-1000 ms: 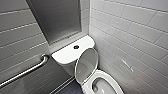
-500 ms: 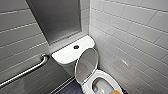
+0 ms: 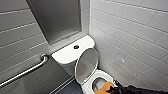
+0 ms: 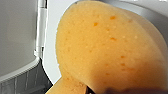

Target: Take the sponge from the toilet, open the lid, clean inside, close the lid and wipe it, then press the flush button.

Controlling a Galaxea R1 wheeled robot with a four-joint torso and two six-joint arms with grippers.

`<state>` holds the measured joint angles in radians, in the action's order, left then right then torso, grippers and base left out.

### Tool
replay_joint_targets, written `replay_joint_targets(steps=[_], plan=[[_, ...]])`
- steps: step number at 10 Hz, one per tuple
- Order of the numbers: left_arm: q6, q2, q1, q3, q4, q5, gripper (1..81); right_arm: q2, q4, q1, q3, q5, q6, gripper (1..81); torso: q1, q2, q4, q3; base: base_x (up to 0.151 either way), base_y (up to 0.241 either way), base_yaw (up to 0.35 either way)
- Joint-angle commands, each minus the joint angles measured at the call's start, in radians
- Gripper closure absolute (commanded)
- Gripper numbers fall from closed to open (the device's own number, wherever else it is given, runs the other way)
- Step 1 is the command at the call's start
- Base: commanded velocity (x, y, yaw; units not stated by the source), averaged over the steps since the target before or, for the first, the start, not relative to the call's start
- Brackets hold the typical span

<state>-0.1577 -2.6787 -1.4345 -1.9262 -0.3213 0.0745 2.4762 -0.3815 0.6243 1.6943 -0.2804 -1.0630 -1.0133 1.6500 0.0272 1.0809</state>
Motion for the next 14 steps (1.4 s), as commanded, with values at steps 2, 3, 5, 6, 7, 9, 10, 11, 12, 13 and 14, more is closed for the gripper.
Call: replay_joint_targets(steps=[2, 3, 5, 6, 7, 9, 10, 11, 12, 13, 14], plan=[[0.003, 0.008, -0.001, 0.027, -0.002, 0.067, 1.0, -0.029, -0.053, -0.125, -0.018, -0.026, -0.002, 81.1, 0.000, 0.000, 0.000, 0.000, 0.000, 0.000, 0.000], [0.001, 0.008, 0.001, 0.026, -0.001, 0.067, 1.0, -0.027, -0.054, -0.134, -0.018, -0.025, -0.002, 81.1, 0.000, 0.000, 0.000, 0.000, 0.000, 0.000, 0.000], [0.001, 0.008, 0.001, 0.026, -0.001, 0.067, 1.0, -0.017, -0.054, -0.154, -0.019, -0.023, -0.002, 81.1, 0.000, 0.000, 0.000, 0.000, 0.000, 0.000, 0.000], [0.003, 0.008, 0.001, 0.026, -0.001, 0.067, 1.0, -0.009, -0.053, -0.163, -0.019, -0.025, -0.002, 81.1, 0.000, 0.000, 0.033, 0.000, 0.000, 0.000, 0.000], [0.001, 0.006, 0.001, 0.026, -0.001, 0.067, 1.0, 0.002, -0.053, -0.178, -0.022, -0.025, -0.002, 81.1, 0.000, 0.000, 0.004, 0.000, 0.000, 0.000, 0.000], [0.003, 0.008, 0.001, 0.026, -0.002, 0.067, 1.0, 0.049, -0.051, -0.220, -0.012, -0.034, -0.009, 81.1, 0.000, 0.000, 0.011, 0.000, 0.000, 0.000, 0.000], [0.003, 0.006, 0.001, 0.026, -0.002, 0.067, 1.0, 0.087, -0.048, -0.244, 0.014, -0.042, -0.011, 81.1, 0.000, 0.000, 0.011, 0.000, 0.000, 0.000, 0.000], [0.003, 0.006, 0.001, 0.026, -0.002, 0.067, 1.0, 0.129, -0.045, -0.261, 0.046, -0.045, -0.012, 81.1, 0.000, 0.000, 0.011, 0.000, 0.000, 0.000, 0.000], [0.003, 0.006, 0.001, 0.026, -0.002, 0.067, 1.0, 0.167, -0.042, -0.263, 0.082, -0.045, -0.011, 81.1, 0.000, 0.000, 0.011, 0.000, 0.000, 0.000, 0.000], [0.003, 0.006, 0.001, 0.026, -0.002, 0.067, 1.0, 0.207, -0.042, -0.266, 0.119, -0.045, -0.012, 81.1, 0.000, 0.000, 0.011, 0.000, 0.000, 0.000, 0.000], [0.003, 0.006, 0.001, 0.026, -0.002, 0.067, 1.0, 0.245, -0.043, -0.261, 0.139, -0.042, -0.014, 81.1, 0.000, 0.000, 0.011, 0.000, 0.000, 0.000, 0.000]])
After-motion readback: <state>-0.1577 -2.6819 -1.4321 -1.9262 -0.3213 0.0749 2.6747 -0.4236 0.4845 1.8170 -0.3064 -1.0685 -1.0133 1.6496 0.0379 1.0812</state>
